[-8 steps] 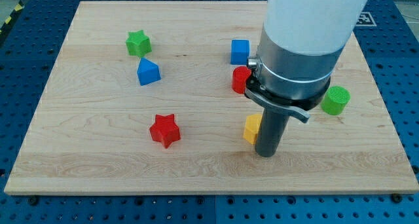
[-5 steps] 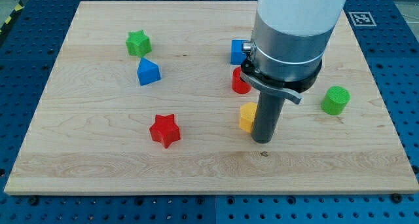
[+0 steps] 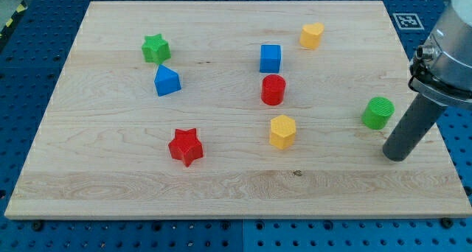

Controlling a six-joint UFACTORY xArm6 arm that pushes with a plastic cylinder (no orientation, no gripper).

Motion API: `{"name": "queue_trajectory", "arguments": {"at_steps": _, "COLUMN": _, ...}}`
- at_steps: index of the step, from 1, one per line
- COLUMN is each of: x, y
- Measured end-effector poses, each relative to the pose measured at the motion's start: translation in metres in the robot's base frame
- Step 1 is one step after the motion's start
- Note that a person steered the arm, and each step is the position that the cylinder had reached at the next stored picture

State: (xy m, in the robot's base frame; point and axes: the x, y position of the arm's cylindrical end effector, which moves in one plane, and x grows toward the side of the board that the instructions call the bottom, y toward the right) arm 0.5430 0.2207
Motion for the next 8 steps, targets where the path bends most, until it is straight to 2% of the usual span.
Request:
{"name": "queue_trajectory", "arguments": {"at_steps": 1, "x": -0.005, "y": 0.004}}
{"name": "queue_trajectory", "arguments": {"at_steps": 3, "x": -0.049, "y": 0.023}}
{"name": "queue_trajectory", "arguments": {"at_steps": 4, "x": -0.057, "y": 0.022}}
{"name": "queue_trajectory", "arguments": {"at_steps": 7, "x": -0.073, "y": -0.034}}
{"name": "queue_trajectory", "arguments": {"at_steps": 8, "x": -0.109, "y": -0.034}}
